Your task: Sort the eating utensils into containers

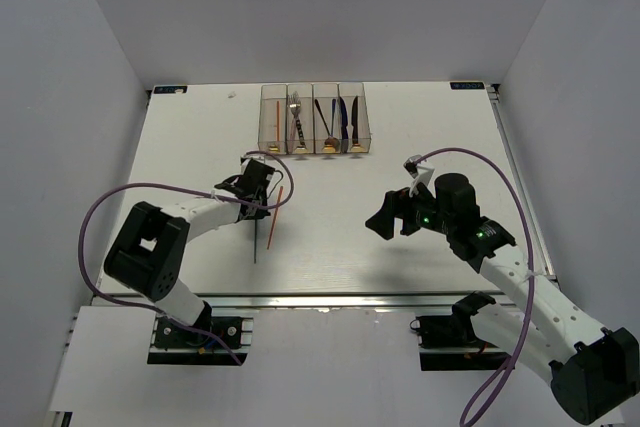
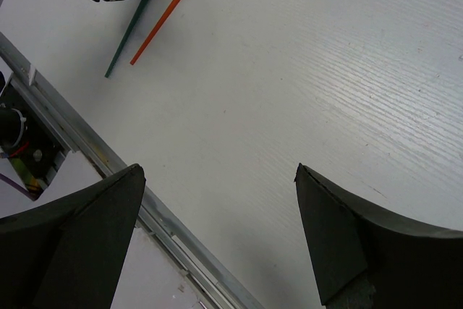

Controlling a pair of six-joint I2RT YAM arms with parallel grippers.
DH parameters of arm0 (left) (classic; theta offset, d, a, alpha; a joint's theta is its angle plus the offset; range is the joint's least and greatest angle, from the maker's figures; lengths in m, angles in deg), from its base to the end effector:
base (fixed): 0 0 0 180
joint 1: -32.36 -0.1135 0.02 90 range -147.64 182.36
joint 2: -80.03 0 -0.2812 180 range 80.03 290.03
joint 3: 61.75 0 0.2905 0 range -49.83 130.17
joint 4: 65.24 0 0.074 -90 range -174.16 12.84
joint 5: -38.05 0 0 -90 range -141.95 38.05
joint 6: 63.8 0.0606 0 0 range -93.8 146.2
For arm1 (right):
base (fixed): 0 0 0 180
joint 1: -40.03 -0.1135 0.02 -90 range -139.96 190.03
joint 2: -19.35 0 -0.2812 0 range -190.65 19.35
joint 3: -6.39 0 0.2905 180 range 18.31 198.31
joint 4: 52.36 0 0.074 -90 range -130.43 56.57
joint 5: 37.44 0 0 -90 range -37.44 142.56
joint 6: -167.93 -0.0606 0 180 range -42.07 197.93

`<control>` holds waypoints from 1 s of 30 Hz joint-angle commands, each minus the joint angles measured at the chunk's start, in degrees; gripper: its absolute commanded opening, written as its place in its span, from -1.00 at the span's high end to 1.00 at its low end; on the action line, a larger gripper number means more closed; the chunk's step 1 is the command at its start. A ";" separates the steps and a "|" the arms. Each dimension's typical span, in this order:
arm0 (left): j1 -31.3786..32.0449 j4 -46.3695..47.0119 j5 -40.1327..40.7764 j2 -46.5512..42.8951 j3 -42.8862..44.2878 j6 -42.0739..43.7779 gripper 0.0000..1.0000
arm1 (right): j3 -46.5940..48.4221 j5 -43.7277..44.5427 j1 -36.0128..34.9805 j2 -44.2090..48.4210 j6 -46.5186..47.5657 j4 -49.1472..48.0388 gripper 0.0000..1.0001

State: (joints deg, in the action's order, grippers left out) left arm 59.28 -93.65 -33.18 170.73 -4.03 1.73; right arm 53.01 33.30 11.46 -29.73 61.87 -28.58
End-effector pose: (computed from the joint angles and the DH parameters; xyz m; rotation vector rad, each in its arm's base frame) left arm 0.3031 -0.1320 0.1212 -0.0530 2.5545 0.0980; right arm 0.2045 0.1341 0.2555 -0.4472 2.0545 0.8220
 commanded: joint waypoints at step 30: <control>-12.06 -7.95 -5.22 43.15 81.99 19.28 1.00 | 1.69 0.11 -0.07 -4.53 1.90 -2.37 -0.79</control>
State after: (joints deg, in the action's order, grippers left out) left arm 47.63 -103.64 -35.09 214.66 74.77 19.39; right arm 53.03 33.12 11.46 -33.86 62.38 -29.04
